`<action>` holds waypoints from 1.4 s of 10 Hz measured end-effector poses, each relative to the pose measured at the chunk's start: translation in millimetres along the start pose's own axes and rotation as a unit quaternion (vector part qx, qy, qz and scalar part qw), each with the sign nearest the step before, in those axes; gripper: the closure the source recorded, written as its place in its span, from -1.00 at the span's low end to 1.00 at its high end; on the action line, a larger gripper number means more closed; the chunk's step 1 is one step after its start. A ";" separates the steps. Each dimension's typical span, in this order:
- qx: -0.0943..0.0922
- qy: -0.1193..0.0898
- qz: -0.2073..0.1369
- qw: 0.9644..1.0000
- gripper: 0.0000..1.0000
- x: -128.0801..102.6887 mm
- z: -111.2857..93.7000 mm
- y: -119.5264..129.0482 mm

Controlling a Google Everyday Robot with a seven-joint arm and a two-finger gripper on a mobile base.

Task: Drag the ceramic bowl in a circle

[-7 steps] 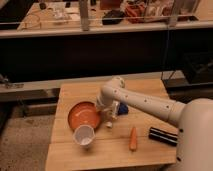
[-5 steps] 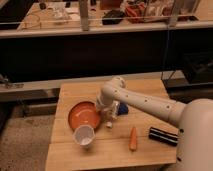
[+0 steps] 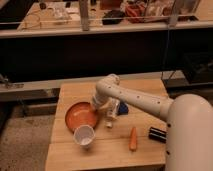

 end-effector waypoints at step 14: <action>0.007 0.004 0.154 0.988 1.00 20.5 -25.7 86.2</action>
